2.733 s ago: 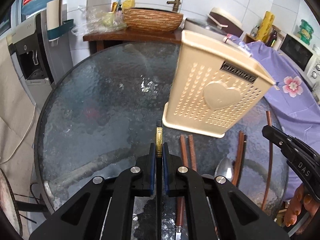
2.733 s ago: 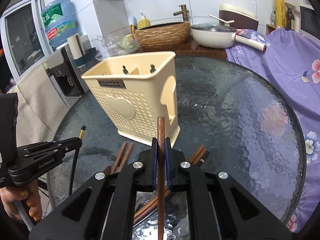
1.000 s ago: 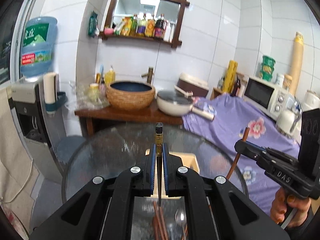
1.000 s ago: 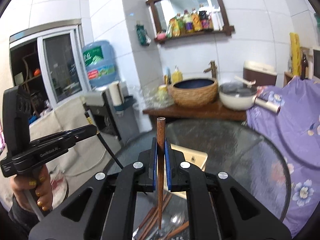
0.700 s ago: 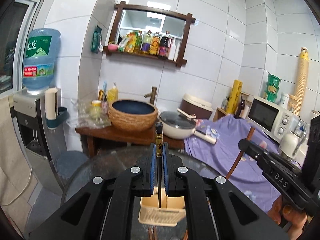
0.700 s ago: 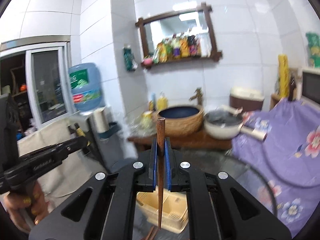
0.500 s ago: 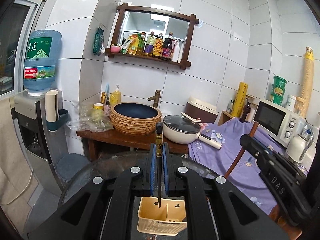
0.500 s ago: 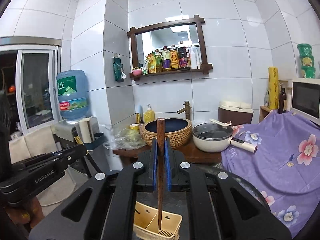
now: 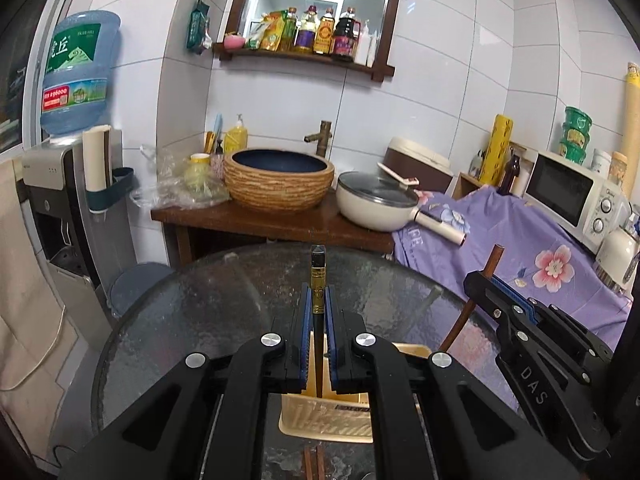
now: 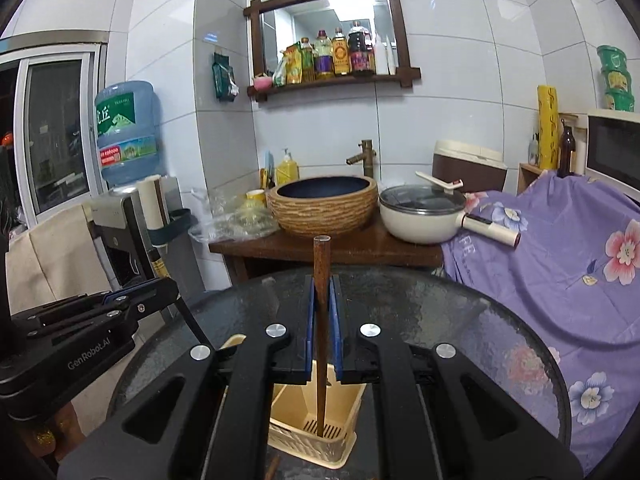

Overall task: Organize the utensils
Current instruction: 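Lift both chopsticks and carry them over the cream utensil holder, then lower chopsticks into the holder, opening the right tool while the left tool opens, then move both tools back down to the utensils on the table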

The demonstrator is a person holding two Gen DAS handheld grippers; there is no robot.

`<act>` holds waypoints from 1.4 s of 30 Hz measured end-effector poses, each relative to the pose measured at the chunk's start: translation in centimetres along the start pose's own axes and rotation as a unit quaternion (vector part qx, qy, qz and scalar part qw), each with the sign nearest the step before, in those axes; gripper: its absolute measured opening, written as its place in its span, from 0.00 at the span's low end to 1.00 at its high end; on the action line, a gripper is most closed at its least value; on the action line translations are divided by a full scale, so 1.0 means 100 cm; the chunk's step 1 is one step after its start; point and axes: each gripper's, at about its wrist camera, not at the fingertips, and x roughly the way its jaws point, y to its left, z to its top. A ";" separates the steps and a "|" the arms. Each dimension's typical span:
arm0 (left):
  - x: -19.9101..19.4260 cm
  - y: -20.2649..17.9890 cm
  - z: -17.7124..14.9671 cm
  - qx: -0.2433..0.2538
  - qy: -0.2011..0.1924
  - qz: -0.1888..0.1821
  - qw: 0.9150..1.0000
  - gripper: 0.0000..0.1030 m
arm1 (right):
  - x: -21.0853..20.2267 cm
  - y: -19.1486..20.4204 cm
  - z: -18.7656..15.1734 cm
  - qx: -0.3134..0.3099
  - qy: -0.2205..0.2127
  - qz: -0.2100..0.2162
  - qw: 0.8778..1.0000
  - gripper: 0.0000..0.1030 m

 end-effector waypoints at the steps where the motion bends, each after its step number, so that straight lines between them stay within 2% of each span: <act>1: 0.002 0.000 -0.002 0.000 0.004 0.000 1.000 0.06 | 0.001 -0.001 -0.003 0.001 0.002 0.000 1.000 0.08; 12: 0.023 0.010 -0.024 -0.003 0.039 0.005 0.999 0.06 | 0.001 -0.012 -0.013 0.014 0.004 -0.011 1.000 0.08; 16: 0.021 0.008 -0.027 0.016 0.034 0.016 0.999 0.07 | 0.003 -0.016 -0.018 0.018 0.013 -0.014 1.000 0.10; 17: 0.020 0.006 -0.028 0.021 0.032 0.014 0.999 0.10 | 0.004 -0.017 -0.019 0.018 0.017 -0.013 1.000 0.13; 18: 0.017 0.004 -0.028 0.028 0.029 0.012 0.999 0.14 | 0.005 -0.017 -0.022 0.018 0.022 -0.012 1.000 0.24; 19: 0.016 0.003 -0.029 0.032 0.025 0.012 0.999 0.18 | 0.005 -0.019 -0.023 0.020 0.023 -0.011 0.999 0.41; 20: 0.013 0.002 -0.029 0.038 0.020 0.012 0.999 0.27 | 0.003 -0.020 -0.025 0.023 0.021 -0.013 0.999 0.48; 21: 0.010 0.001 -0.031 0.043 0.014 0.013 0.999 0.38 | -0.001 -0.021 -0.028 0.026 0.012 -0.017 0.999 0.50; 26: -0.005 0.005 -0.038 0.044 -0.002 0.014 0.999 0.56 | -0.012 -0.025 -0.035 0.019 0.016 -0.022 0.999 0.52; 28: -0.011 0.012 -0.044 0.028 -0.002 0.010 1.000 0.63 | -0.019 -0.028 -0.039 0.024 0.013 -0.023 0.999 0.62; 30: -0.018 0.019 -0.050 0.013 -0.002 0.011 1.000 0.71 | -0.029 -0.032 -0.047 0.023 0.010 -0.027 0.999 0.65; 36: -0.036 0.035 -0.077 -0.003 -0.006 0.020 1.000 0.85 | -0.042 -0.038 -0.081 0.016 0.044 -0.016 0.999 0.71; 42: -0.037 0.041 -0.111 0.016 0.017 0.037 0.999 0.86 | -0.045 -0.035 -0.130 -0.002 0.103 -0.008 0.995 0.71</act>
